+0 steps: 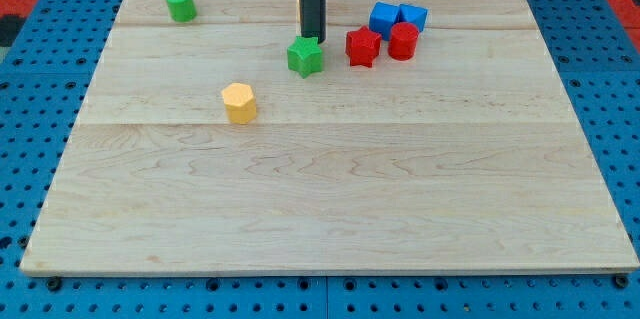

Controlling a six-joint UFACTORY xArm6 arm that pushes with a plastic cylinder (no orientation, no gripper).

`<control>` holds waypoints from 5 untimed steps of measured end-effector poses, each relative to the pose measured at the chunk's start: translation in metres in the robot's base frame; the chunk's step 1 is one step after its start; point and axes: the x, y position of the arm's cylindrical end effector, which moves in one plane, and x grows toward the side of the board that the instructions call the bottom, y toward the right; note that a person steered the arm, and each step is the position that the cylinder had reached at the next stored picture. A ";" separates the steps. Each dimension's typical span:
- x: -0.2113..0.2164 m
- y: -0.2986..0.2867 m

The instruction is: Drag the yellow hexagon diagonally bottom right to the green star

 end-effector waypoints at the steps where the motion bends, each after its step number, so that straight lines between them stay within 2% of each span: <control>1: -0.004 0.018; 2: -0.006 0.045; 3: 0.001 -0.020; 4: 0.006 -0.125; 5: 0.076 -0.153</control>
